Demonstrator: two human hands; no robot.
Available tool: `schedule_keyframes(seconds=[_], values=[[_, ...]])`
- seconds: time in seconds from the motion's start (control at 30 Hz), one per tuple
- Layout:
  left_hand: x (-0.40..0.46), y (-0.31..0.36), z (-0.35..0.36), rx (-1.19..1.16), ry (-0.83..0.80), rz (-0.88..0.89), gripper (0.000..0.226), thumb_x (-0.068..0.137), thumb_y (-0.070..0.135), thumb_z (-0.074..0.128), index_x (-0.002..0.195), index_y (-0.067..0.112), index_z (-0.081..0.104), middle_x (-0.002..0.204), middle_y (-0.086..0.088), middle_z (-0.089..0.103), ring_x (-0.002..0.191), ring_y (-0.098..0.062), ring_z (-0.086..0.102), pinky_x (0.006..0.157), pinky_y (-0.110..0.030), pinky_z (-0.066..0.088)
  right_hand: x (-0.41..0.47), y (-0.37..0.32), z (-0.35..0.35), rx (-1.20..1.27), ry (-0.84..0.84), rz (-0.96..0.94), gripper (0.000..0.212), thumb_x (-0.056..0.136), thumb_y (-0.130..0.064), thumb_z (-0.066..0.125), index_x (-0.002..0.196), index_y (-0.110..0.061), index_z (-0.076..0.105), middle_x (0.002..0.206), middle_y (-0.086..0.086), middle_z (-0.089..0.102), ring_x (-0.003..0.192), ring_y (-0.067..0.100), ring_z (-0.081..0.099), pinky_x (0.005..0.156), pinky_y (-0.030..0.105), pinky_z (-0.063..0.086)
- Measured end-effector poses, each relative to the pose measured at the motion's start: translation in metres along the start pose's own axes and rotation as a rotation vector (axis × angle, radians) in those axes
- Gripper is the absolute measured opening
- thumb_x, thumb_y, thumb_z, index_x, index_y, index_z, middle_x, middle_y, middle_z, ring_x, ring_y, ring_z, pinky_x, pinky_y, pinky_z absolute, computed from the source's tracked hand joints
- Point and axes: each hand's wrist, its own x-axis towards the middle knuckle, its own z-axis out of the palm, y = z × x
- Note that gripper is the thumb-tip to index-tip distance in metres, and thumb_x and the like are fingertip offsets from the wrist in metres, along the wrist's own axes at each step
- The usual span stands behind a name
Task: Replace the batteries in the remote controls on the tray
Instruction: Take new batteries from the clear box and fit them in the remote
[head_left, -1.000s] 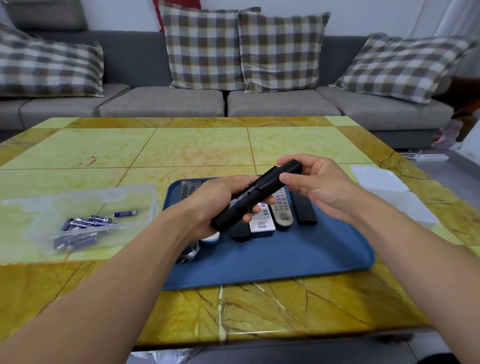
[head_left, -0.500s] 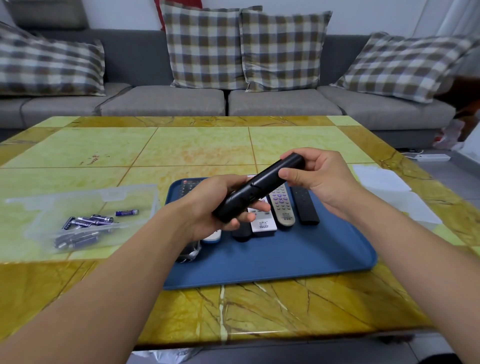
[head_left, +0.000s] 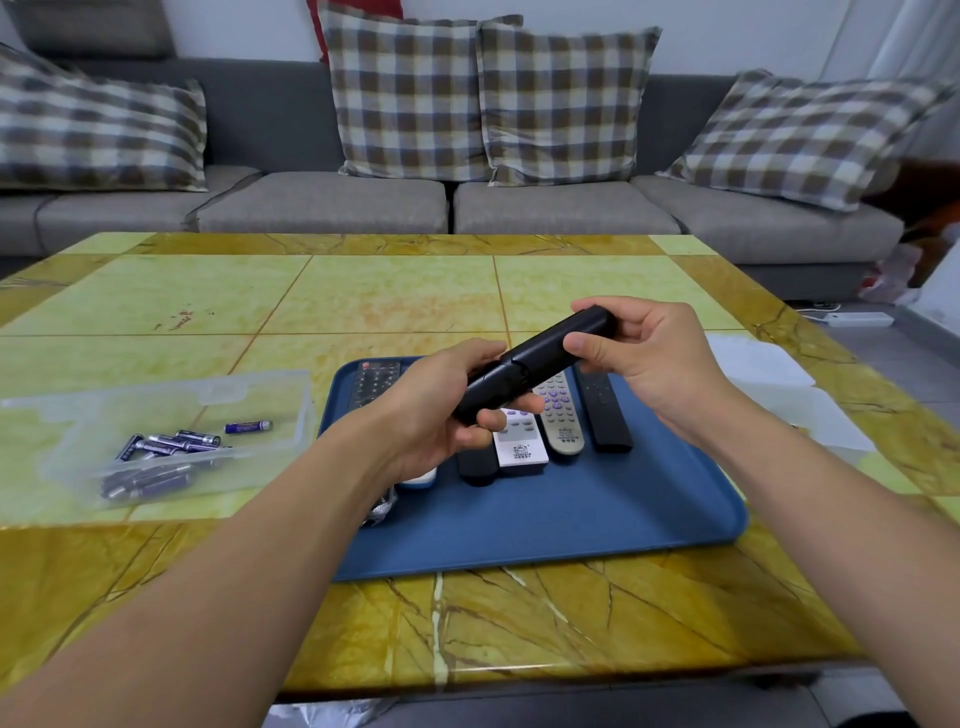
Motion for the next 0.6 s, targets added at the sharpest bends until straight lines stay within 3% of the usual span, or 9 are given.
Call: schedule_keyframes(seconds=[0.17,0.33,0.6], values=[[-0.001,-0.008,0.003,0.368,0.090,0.234,0.026,0.089,0.022,0.075,0.112,0.012,0.068,0.086,-0.015,0.076,0.045,-0.014,0.047,0.036,-0.021,0.038,0.000,0.000,0.001,-0.001,-0.005,0.021,0.051,0.059,-0.019,0.083,0.108,-0.010,0.072,0.087,0.007,0.076,0.069,0.013,0.069,0.063,0.022,0.057],[-0.001,-0.012,0.003,0.494,0.191,0.389,0.016,0.094,0.019,0.070,0.109,0.019,0.070,0.078,-0.010,0.075,0.045,-0.019,0.051,0.039,-0.026,0.043,-0.002,-0.001,0.006,-0.042,0.005,-0.031,0.057,0.067,-0.010,0.083,0.121,-0.003,0.066,0.090,0.007,0.074,0.067,0.007,0.068,0.065,0.019,0.056],[-0.002,-0.011,0.005,0.513,0.244,0.455,0.010,0.093,0.019,0.071,0.103,0.017,0.071,0.073,-0.009,0.074,0.041,-0.019,0.047,0.038,-0.026,0.038,-0.007,-0.001,0.017,-0.095,0.019,-0.085,0.073,0.066,-0.031,0.081,0.133,-0.012,0.060,0.093,-0.004,0.074,0.080,0.007,0.070,0.085,0.028,0.058]])
